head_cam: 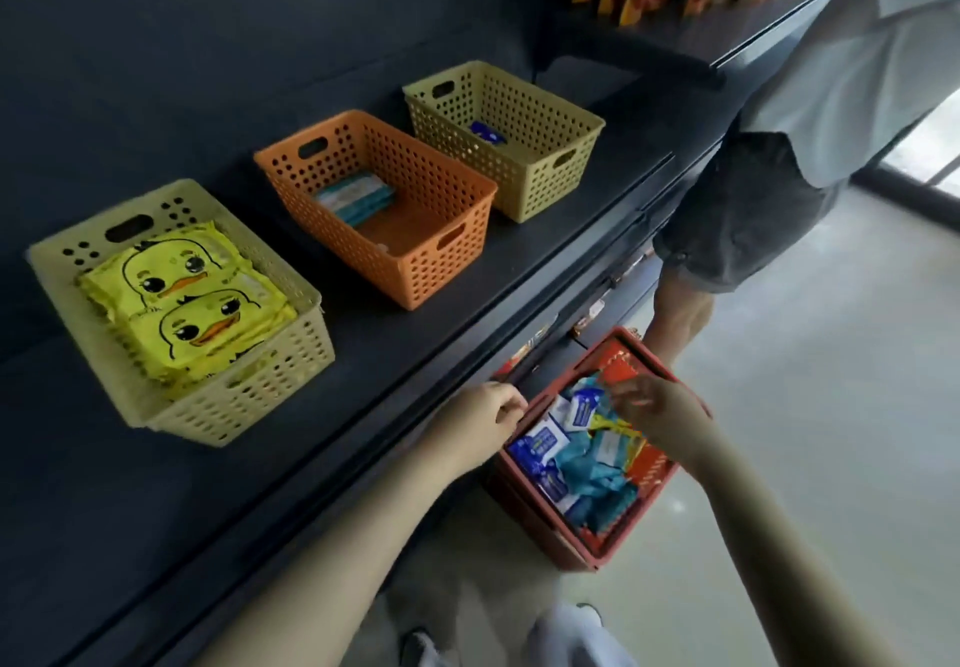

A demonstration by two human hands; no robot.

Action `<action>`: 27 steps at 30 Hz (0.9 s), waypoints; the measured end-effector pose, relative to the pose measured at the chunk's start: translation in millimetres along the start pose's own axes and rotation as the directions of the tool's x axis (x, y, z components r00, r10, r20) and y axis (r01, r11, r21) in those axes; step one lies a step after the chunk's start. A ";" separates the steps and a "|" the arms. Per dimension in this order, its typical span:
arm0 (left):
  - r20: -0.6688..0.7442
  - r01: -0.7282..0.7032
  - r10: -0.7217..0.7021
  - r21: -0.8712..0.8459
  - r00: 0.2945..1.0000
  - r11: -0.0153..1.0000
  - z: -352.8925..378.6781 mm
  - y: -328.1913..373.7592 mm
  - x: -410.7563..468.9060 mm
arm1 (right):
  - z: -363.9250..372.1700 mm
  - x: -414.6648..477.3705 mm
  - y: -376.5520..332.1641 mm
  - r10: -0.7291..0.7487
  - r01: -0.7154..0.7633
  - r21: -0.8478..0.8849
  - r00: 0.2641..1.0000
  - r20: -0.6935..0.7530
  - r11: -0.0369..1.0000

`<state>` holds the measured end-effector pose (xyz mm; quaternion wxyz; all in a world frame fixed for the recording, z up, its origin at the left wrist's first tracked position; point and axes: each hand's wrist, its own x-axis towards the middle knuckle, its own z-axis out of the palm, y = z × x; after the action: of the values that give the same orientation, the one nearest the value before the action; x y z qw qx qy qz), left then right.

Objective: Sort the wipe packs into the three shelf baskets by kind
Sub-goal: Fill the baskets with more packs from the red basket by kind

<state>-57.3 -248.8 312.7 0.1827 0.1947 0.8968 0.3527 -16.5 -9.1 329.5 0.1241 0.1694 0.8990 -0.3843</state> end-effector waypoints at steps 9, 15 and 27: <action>0.049 0.301 -0.298 -0.081 0.953 0.950 126.3 -18.2 61.1 | -6.2 81.4 145.1 0.210 -0.218 0.083 0.973 0.090 0.972; 0.015 0.565 -0.583 -0.266 0.812 0.781 211.1 -42.3 105.7 | -3.9 164.0 215.3 0.199 -0.190 -0.064 0.961 0.194 0.980; 0.074 0.761 -0.816 -0.419 0.573 0.496 353.1 -167.9 220.3 | 142.2 337.5 334.4 0.190 -0.149 -0.142 0.920 0.342 0.979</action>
<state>-119.0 -58.6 -89.1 0.2989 -0.3036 0.8015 0.4196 -177.3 173.6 -102.6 0.3261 0.1676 0.8642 -0.3447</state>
